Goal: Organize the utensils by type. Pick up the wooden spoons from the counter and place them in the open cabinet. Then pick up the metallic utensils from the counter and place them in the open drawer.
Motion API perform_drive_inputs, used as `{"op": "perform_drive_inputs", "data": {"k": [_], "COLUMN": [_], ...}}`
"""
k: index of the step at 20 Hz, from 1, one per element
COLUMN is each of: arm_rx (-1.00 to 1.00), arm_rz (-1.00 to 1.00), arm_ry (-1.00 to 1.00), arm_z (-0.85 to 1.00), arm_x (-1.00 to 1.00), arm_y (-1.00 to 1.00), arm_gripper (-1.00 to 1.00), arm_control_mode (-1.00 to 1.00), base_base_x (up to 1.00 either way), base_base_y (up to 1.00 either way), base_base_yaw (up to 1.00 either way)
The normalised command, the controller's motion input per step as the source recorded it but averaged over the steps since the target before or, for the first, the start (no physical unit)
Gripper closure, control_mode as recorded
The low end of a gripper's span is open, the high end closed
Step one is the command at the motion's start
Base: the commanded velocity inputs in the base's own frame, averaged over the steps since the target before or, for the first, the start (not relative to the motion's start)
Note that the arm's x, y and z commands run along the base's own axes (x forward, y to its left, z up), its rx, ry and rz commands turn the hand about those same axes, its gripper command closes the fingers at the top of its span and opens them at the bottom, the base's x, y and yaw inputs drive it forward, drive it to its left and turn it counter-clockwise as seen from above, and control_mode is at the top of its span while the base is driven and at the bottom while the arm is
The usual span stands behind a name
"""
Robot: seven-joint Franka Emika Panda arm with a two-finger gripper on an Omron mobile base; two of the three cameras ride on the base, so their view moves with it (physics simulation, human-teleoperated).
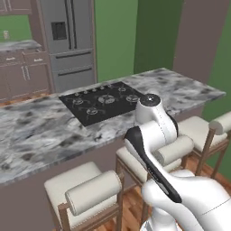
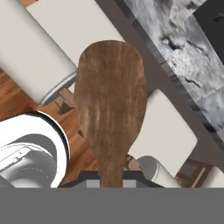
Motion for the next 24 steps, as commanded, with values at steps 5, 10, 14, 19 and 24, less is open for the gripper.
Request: {"op": "perform_drive_inputs", "data": {"k": [5,10,14,19,24], "arm_rx": [0.0,0.0,0.0,0.0,0.0], "arm_rz": [0.0,0.0,0.0,0.0,0.0], "arm_ry": [0.0,0.0,0.0,0.0,0.0], "arm_z": [0.0,0.0,0.0,0.0,0.0], "arm_x": [0.0,0.0,0.0,0.0,0.0], "arm_y": [0.0,0.0,0.0,0.0,0.0], "arm_gripper": [1.0,1.0,1.0,1.0,1.0], "arm_control_mode": [1.0,1.0,1.0,1.0,1.0], "base_base_x": [0.08,-0.01,0.19,0.47,0.25], "base_base_y": [0.64,0.85,0.69,0.91,1.0], "base_base_yaw": [0.09,0.5,0.49,0.24,0.19]}}
